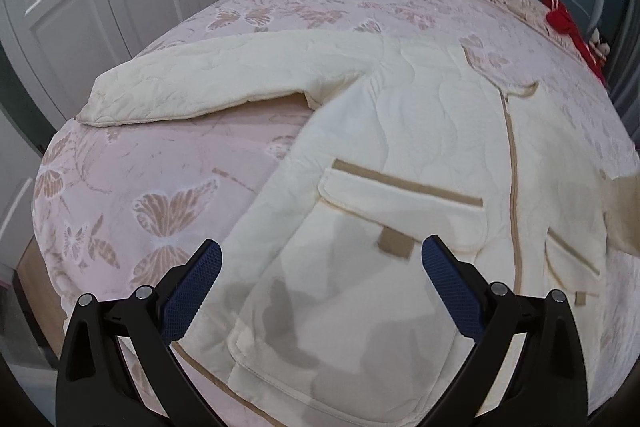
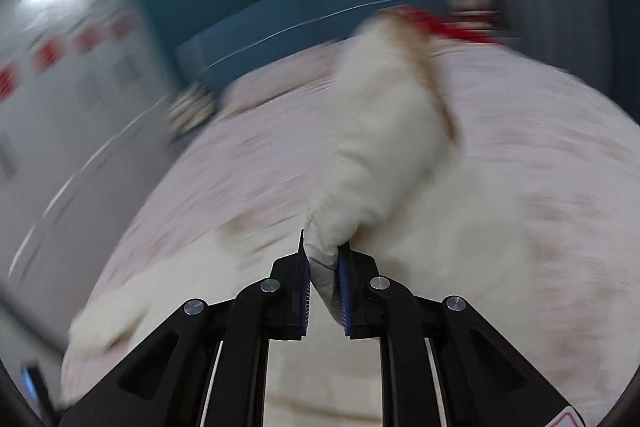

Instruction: Fold large clothes

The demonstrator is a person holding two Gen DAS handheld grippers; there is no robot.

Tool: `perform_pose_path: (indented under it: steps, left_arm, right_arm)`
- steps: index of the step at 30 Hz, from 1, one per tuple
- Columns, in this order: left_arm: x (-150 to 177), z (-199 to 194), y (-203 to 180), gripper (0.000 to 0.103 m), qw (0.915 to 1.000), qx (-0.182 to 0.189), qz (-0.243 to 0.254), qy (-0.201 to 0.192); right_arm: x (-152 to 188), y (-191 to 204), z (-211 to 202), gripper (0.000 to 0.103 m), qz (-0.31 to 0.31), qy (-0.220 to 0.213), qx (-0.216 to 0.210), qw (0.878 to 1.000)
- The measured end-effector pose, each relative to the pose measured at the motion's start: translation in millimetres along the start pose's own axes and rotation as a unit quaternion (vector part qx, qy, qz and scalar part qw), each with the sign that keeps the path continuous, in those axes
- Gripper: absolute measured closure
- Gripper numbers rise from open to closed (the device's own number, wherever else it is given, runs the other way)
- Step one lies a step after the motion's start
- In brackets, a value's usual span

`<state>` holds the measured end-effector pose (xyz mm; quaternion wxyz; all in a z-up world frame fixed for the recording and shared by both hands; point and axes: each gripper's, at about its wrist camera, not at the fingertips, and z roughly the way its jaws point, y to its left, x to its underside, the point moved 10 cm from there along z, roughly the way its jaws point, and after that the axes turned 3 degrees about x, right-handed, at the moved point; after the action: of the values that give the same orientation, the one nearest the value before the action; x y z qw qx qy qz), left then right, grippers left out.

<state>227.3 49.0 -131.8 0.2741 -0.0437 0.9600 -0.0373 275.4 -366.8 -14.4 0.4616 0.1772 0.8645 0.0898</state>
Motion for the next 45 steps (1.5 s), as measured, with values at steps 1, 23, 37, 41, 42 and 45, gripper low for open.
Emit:
perform_pose_path:
  steps: [1, 23, 37, 41, 42, 45]
  left_arm:
    - [-3.1, -2.0, 2.8, 0.005, 1.0, 0.002, -0.004, -0.004]
    - [-53.2, 102.5, -65.7, 0.014, 0.97, 0.192, -0.133, 0.07]
    - [-106.2, 39.3, -70.3, 0.098, 0.972, 0.226, -0.057, -0.028]
    - [-57.4, 96.7, -64.3, 0.097, 0.9812, 0.183, -0.041, 0.048]
    - [-41.5, 116.0, -62.0, 0.098, 0.9829, 0.166, -0.04, 0.069]
    - [-26.8, 129.4, -61.0, 0.097, 0.9863, 0.151, -0.034, 0.057]
  right_arm:
    - [17.6, 45.4, 15.2, 0.086, -0.032, 0.02, -0.03, 0.999]
    - [153.8, -76.7, 15.7, 0.042, 0.169, 0.106, 0.069, 0.977]
    - [70.9, -81.7, 16.4, 0.095, 0.185, 0.022, -0.002, 0.982]
    - [140.0, -108.1, 54.6, 0.096, 0.156, 0.121, 0.061, 0.978]
    - [158.5, -115.0, 64.5, 0.096, 0.163, 0.143, 0.067, 0.974]
    - [158.0, -111.7, 62.8, 0.095, 0.149, 0.137, 0.078, 0.976]
